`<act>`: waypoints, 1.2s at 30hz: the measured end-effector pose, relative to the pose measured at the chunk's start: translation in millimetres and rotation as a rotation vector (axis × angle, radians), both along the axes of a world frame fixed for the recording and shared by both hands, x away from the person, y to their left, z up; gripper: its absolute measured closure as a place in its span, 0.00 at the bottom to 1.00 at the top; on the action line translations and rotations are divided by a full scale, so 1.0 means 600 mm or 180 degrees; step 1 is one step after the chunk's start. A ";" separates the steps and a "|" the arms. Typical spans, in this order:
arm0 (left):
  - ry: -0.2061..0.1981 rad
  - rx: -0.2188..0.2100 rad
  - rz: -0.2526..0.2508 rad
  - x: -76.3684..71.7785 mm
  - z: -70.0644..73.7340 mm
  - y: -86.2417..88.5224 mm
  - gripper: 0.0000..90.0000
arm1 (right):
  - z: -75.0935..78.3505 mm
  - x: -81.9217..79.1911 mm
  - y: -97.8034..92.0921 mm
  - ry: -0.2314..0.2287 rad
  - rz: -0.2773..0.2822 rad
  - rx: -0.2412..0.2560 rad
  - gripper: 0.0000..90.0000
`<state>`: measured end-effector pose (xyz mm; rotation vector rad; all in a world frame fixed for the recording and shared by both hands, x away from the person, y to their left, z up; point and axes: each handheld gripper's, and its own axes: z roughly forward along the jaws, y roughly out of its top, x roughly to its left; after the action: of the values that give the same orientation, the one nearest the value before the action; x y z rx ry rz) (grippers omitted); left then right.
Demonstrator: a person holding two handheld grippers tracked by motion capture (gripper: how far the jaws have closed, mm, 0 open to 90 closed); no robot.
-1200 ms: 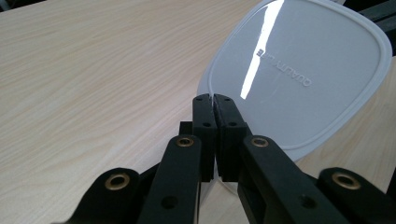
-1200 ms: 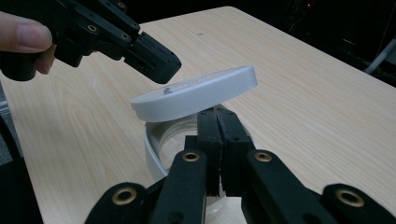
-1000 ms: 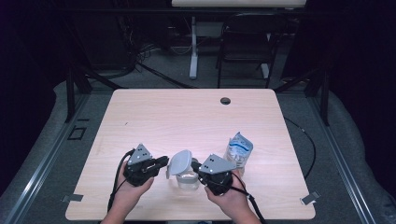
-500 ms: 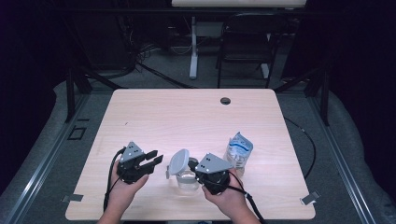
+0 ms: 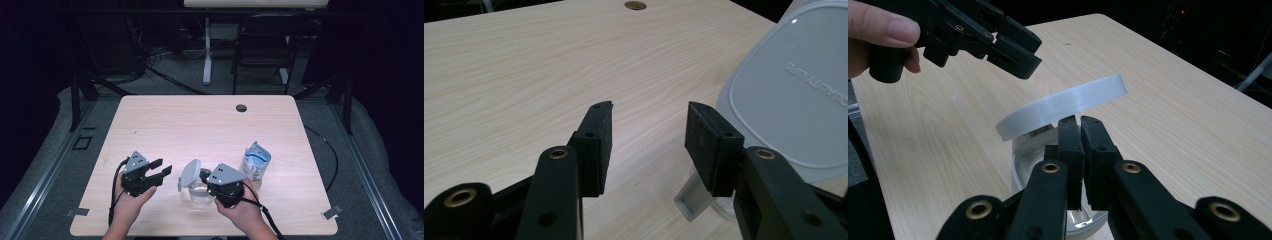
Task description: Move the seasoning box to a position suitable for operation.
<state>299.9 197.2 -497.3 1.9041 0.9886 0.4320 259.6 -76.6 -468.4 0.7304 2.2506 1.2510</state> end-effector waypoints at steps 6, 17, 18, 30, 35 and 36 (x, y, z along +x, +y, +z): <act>0.0000 -0.0020 0.0076 0.002 -0.002 0.009 0.59 | 0.006 0.001 0.004 -0.0021 0.0025 0.0013 0.97; 0.0038 -0.0012 0.0106 -0.001 -0.006 0.013 0.59 | 0.011 0.001 0.013 -0.0047 0.0062 0.0013 0.97; 0.0028 -0.0021 0.0122 -0.001 -0.006 0.013 0.59 | 0.012 0.002 0.014 -0.0054 0.0058 0.0020 0.97; 0.0029 -0.0015 0.0143 -0.005 -0.004 0.022 0.59 | 0.018 0.000 0.025 -0.0105 0.0100 0.0057 0.93; 0.0029 -0.0011 0.0142 -0.005 -0.004 0.021 0.59 | 0.021 -0.001 0.029 -0.0128 0.0116 0.0038 0.93; 0.0030 -0.0013 0.0143 -0.006 -0.004 0.022 0.59 | 0.023 -0.002 0.030 -0.0131 0.0134 0.0048 0.92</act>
<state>296.6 210.1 -499.9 1.8849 1.0395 0.4471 258.7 -58.4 -454.9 0.6599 2.2364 1.2921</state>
